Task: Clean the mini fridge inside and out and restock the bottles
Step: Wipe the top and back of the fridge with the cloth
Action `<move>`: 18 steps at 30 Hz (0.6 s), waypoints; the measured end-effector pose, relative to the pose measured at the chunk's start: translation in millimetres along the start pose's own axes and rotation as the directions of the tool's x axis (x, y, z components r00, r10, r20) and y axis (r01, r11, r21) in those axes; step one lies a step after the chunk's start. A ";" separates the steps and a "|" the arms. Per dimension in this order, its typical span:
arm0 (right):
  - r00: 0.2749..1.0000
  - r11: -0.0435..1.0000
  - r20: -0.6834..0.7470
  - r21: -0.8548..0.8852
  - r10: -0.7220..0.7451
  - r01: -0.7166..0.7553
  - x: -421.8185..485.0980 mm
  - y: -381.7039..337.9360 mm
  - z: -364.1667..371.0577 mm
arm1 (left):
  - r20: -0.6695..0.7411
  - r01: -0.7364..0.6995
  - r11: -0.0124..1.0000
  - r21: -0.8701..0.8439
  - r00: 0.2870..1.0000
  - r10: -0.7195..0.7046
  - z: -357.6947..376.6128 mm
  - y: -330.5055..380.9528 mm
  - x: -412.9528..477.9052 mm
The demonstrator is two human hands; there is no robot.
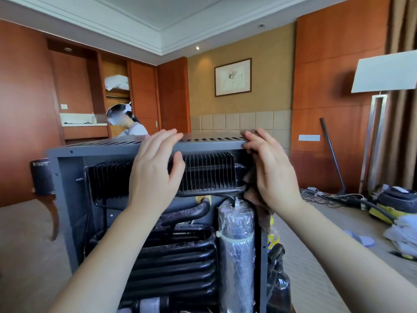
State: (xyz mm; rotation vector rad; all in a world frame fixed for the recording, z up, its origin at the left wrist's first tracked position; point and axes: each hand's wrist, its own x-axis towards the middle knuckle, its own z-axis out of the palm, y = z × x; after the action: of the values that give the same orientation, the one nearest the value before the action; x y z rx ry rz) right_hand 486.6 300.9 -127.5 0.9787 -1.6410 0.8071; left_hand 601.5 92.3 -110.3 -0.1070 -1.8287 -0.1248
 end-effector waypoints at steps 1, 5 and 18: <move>1.000 1.000 -0.023 0.028 0.013 -0.013 -1.9 0.6 -1.1 | -0.009 0.020 0.999 0.036 1.000 -0.020 -9.4 -11.9 -0.7; 0.979 0.988 -0.153 0.102 0.132 -0.117 3.0 -13.4 3.3 | -0.001 0.151 0.965 0.215 0.988 -0.154 -47.9 -64.5 -11.4; 0.995 0.973 0.035 0.216 -0.094 0.084 46.2 -177.1 124.7 | 0.101 0.202 0.969 0.141 0.971 -0.217 -98.9 -100.1 -7.6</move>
State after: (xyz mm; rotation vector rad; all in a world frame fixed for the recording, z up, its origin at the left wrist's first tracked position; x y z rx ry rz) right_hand 585.4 103.8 -107.4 1.2206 -1.5585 0.9203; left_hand 684.2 -20.9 -95.1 0.1753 -1.9554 -0.1501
